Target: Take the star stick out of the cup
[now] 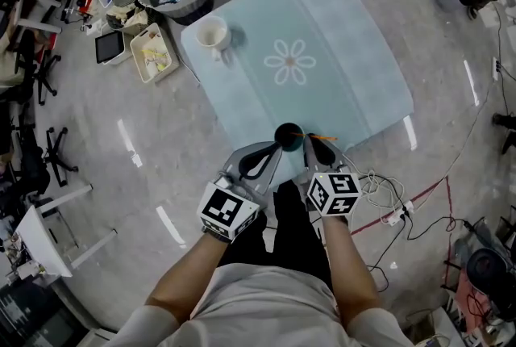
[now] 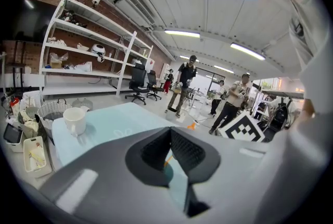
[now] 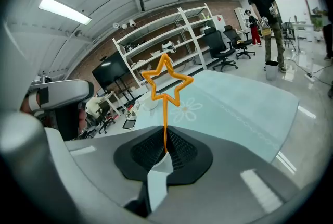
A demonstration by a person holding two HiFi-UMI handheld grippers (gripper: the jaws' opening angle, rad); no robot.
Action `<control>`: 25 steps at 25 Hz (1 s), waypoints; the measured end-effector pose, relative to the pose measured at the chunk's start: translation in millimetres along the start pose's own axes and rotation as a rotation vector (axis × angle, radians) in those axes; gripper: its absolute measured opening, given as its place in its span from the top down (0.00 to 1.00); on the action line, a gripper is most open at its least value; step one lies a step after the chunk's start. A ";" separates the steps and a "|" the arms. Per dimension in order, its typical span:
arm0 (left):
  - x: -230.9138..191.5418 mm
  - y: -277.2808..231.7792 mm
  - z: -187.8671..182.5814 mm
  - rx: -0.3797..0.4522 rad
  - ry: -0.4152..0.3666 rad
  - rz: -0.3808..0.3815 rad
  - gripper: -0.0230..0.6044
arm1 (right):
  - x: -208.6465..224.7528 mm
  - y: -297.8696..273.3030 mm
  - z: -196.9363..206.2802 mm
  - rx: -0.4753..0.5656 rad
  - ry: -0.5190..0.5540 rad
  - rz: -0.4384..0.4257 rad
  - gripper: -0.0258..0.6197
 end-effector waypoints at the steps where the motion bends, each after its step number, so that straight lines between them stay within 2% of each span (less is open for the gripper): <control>1: 1.5 2.0 -1.1 0.003 0.000 0.003 0.95 | -1.1 3.4 -2.9 0.006 0.007 0.005 0.92; 6: 5.1 12.0 -2.0 0.014 0.009 0.013 0.95 | -7.9 22.3 -13.6 0.037 0.026 0.034 0.92; 11: 18.6 21.3 -10.9 0.025 0.004 0.058 0.95 | -16.1 49.6 -31.9 0.085 0.029 0.072 0.92; 25: 58.4 63.9 -42.0 0.039 -0.052 0.105 0.95 | -56.1 130.5 -83.8 0.229 0.063 0.111 0.92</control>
Point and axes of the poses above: the fingertips, and each gripper's own axes: y backward along the fingers, x to its right, z out of its underside, the point moved 3 cm from there along y, backward along the fingers, and after that the axes turned 10 degrees about y, right-handed, at the moved point
